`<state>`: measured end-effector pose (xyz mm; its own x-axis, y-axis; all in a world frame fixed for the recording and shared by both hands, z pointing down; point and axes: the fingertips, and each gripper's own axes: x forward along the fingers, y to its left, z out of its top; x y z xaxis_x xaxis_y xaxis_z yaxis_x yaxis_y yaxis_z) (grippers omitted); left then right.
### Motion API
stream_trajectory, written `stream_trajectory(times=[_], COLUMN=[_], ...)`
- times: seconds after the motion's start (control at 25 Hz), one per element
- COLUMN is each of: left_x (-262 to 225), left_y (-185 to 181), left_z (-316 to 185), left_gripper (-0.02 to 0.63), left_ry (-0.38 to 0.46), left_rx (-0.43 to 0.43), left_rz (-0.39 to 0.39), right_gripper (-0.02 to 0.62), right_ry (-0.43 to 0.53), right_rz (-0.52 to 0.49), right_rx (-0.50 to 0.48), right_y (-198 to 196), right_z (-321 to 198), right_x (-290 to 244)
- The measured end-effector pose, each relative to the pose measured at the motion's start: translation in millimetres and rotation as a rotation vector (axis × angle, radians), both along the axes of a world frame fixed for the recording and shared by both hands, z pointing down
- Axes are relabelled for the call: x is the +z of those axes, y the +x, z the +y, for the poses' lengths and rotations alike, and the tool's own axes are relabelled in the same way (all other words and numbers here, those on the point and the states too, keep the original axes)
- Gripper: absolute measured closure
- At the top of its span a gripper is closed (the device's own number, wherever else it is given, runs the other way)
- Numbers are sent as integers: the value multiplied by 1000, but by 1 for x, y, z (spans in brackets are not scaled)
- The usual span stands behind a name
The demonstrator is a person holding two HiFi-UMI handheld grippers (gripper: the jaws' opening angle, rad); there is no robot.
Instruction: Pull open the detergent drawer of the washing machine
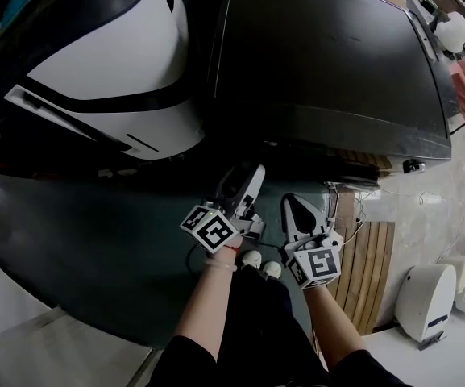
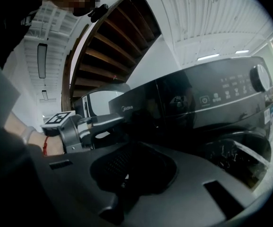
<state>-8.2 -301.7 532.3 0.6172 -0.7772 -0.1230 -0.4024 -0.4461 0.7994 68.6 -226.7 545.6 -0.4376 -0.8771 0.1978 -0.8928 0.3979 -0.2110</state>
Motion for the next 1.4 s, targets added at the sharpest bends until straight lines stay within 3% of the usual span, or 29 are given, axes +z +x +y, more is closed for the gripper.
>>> stream_trajectory(times=[0.12,0.6,1.0,1.4], left_x=[-1,-10,-9,-8], left_y=[-1,0,0,0], left_z=[-4,-14,-20,-12], left_gripper=[410,410,483,503], left_ry=[-4,68,75,73], left_rx=[10,30,52,84], left_rz=[81,210,259,259], right_gripper=[574,575,575,575], right_ry=[-1,-29,-35,-34], right_rz=[5,25,36,11], right_rx=[0,-8,-7,10], right_y=[-2,-5,-4,-3], right_z=[-2,-3,-4,-4], right_x=[1,14,17,16])
